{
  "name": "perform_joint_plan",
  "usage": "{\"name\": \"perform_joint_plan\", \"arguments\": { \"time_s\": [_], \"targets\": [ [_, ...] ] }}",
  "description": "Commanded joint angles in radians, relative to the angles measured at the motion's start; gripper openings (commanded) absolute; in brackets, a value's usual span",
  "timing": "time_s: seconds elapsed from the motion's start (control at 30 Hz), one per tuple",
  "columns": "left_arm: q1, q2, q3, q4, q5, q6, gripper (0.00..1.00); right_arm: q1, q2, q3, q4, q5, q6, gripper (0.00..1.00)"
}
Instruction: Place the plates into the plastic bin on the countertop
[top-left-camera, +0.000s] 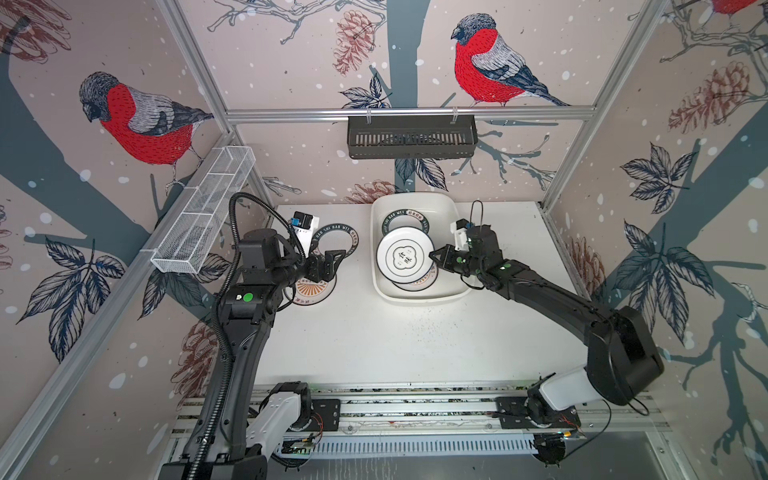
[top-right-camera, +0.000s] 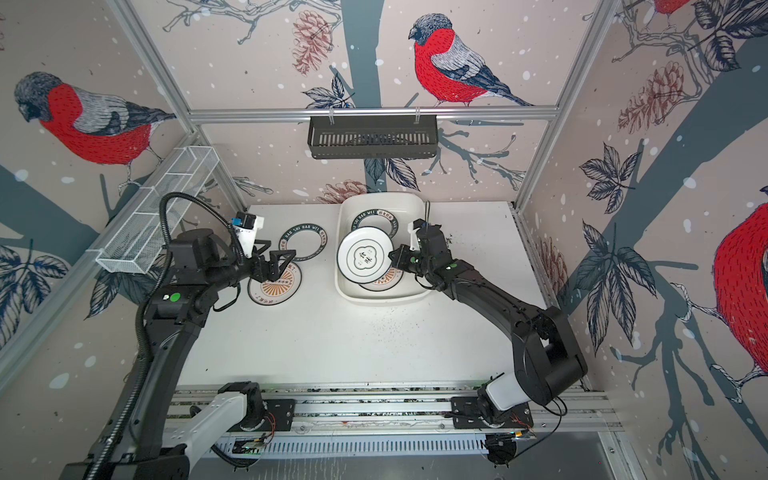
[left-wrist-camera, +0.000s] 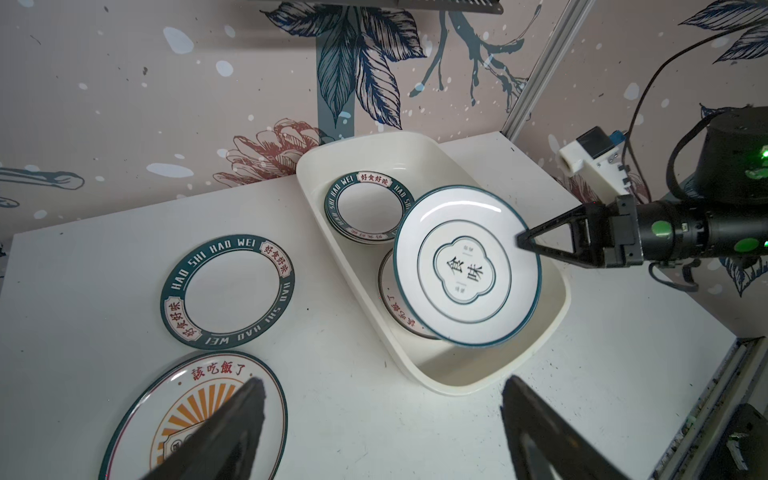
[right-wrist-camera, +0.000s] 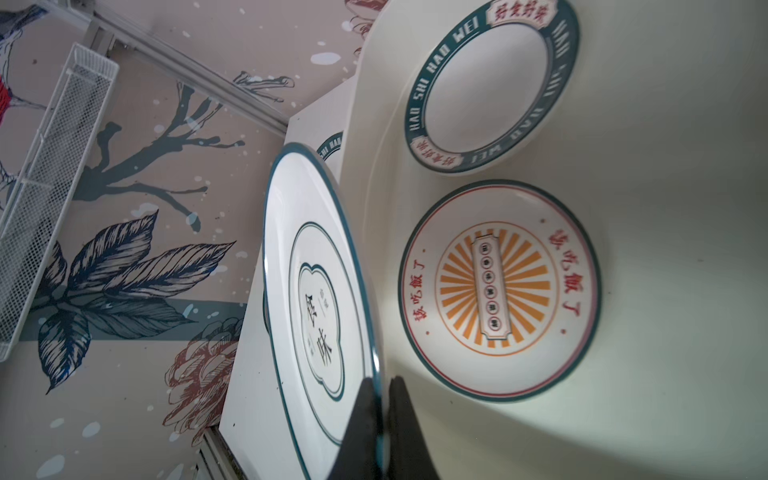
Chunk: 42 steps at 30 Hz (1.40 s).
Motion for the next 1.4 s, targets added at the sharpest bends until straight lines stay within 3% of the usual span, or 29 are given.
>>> {"name": "perform_joint_plan", "arguments": {
  "time_s": [0.0,0.33,0.73,1.37],
  "targets": [
    [0.002,0.018,-0.01,0.039,0.025,0.009,0.88,-0.058,-0.015,-0.01,-0.017,-0.065,-0.059,0.02],
    [0.002,0.062,-0.02,0.073,0.051,-0.015,0.89,-0.146,0.073,0.015,-0.033,-0.125,-0.116,0.02],
    [0.002,0.077,-0.02,0.074,0.053,-0.019,0.88,-0.16,0.234,0.057,-0.032,-0.156,-0.156,0.02],
    [0.003,0.077,-0.025,0.078,0.056,-0.02,0.88,-0.167,0.328,0.086,-0.044,-0.17,-0.171,0.05]
  ]
}}
